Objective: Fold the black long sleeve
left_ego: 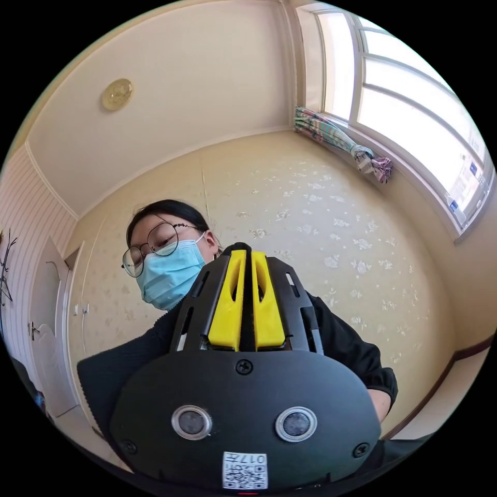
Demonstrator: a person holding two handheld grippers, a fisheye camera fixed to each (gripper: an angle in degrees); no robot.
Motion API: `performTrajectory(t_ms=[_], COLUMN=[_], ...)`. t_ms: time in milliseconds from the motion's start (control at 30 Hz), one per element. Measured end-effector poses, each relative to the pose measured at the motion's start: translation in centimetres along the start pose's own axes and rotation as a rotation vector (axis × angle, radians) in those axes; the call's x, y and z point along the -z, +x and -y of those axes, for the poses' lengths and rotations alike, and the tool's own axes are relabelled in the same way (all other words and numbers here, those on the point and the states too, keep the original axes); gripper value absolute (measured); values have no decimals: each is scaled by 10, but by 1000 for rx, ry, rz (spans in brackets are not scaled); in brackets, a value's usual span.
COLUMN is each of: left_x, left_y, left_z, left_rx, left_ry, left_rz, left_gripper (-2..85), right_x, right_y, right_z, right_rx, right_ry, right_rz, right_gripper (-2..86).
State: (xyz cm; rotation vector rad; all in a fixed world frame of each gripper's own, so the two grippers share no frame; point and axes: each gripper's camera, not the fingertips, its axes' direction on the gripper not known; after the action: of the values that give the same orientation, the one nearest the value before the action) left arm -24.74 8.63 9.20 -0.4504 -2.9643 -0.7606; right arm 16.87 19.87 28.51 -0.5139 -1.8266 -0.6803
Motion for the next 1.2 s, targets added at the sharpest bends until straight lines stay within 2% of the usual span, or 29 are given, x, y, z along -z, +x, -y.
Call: performTrajectory(t_ms=[200,267,333,467,567,633,667,700,733,767,800,867,967,1033,1067,1133,1200], left_x=[-17,-22,-30,-37,-49,-68,-74,-88,-101,-107,-120,-135,-154,-180,-188,-219,-244], left_y=[-22,-22,-8,28,71,115,126,145,157,162,167,166,172,177,179,186,184], left_z=[-6,-4,5,26,55,92,100,115,126,130,135,135,127,109,102,75,55], left_rx=[22,26,-3,-22,-24,5,-2,6,23,28,27,32,-55,-251,-319,-578,-780], left_ry=[28,23,2,-51,-163,-337,-383,-470,-529,-557,-625,-702,-615,-530,-484,-283,-202], left_rz=[-67,-66,-48,107,365,828,941,1175,1423,1549,1738,1860,1983,2126,2157,2225,2279], left_gripper=[-6,-6,-6,-6,-5,-5,-5,-5,-5,-5,-5,-5,-6,-6,-6,-6,-6], right_x=[-38,-40,-31,15,56,74,79,78,74,65,59,33,-3,-32,-52,-85,-115], right_y=[20,2,-19,-104,-189,-245,-282,-316,-332,-363,-378,-440,-506,-533,-546,-562,-576], right_z=[1,-1,-5,-21,-37,-48,-52,-52,-50,-45,-43,-42,-50,-50,-47,-45,-42], right_rx=[-40,73,99,135,126,137,136,118,104,98,111,234,327,392,414,501,599], right_ry=[-39,-18,18,146,374,540,624,683,701,736,765,914,1195,1298,1340,1404,1442], right_rz=[170,303,228,-150,-510,-703,-838,-999,-1090,-1242,-1300,-1385,-1439,-1458,-1490,-1538,-1605], right_gripper=[151,87,44,24,18,16,14,13,13,12,11,10,11,12,13,13,14])
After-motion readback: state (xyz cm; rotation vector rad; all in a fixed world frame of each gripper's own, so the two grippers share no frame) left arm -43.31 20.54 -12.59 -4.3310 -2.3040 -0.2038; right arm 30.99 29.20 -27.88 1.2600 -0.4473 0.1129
